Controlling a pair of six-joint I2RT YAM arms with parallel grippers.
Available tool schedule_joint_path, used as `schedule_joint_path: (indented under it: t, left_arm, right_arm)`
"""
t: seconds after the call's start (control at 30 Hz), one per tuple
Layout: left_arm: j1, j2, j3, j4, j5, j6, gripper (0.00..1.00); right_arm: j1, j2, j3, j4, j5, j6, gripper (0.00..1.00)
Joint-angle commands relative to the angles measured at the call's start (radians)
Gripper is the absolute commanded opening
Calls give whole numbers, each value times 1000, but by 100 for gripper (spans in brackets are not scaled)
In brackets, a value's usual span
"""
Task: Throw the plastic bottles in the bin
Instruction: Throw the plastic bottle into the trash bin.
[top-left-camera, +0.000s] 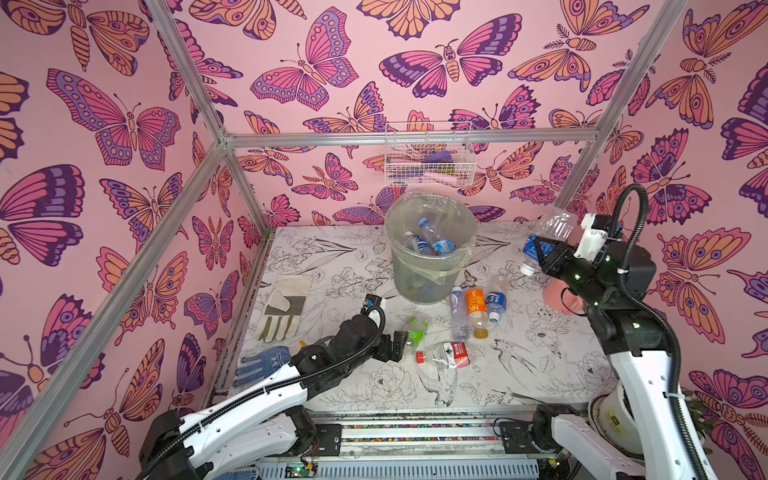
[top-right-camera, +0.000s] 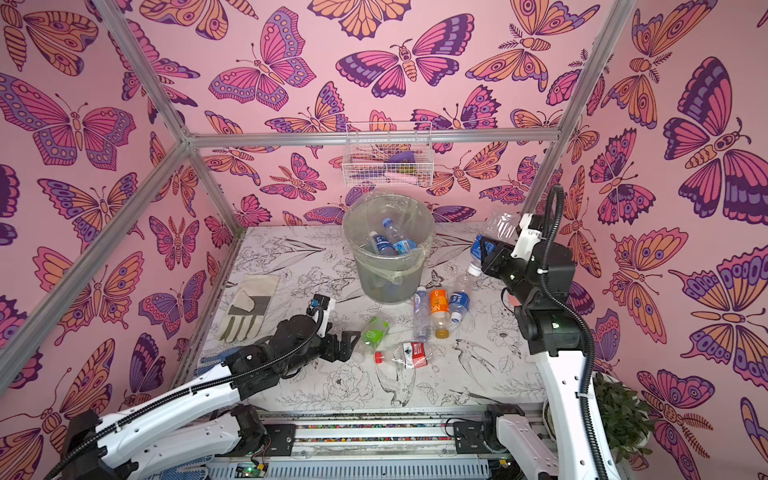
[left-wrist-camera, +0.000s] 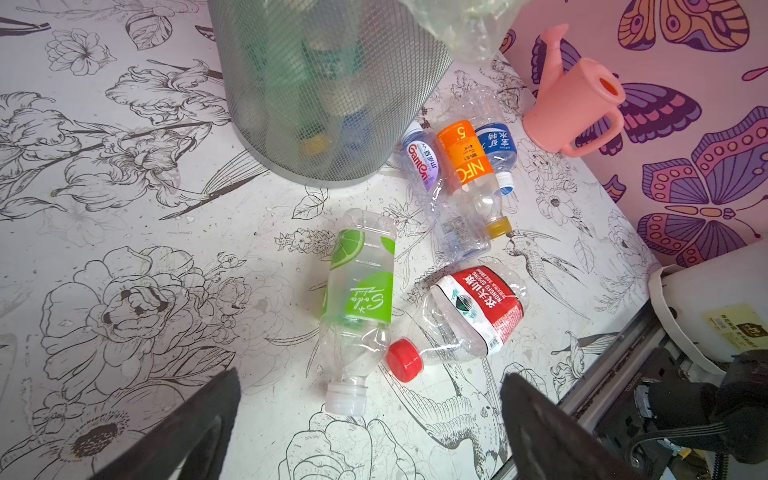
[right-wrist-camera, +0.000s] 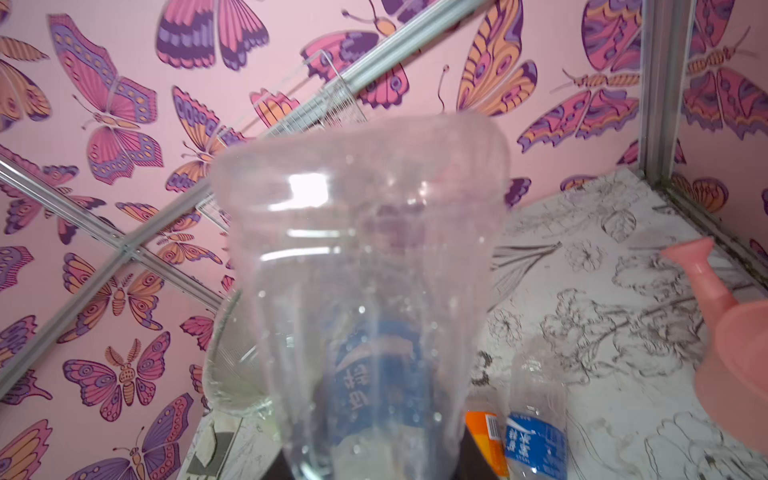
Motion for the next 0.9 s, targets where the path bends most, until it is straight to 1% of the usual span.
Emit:
schedule_joint_path:
  t: [0.0,0.13,0.27,0.37,0.6,0.73,0.87]
  left_arm:
    - [-5,-19,-16,14,-21,3,99]
    - [-4,-21,-18,15,-24,3,100]
    - [-5,-19,-15,14,-22,5,100]
    - [-5,-20,-12,15,-23,8,99]
    - [-6,-35,-16,14,-25,0,99]
    - [-5,-55,-24,10,-31,-3,99]
    - [-6,-76,-33,5,-39,-7,99]
  right_arm:
    - [-1,-8,68,75,-25,18,0]
    - [18,29,148,83,-30,14,0]
    - [58,73,224,86,-6,-4,0]
    - [115,121,290,86,14,-34,0]
    - [346,341,554,-59,95,-195,0]
    - [402,485,683,-145,121,-229,0]
    - [424,624,781,-220,117,-247,0]
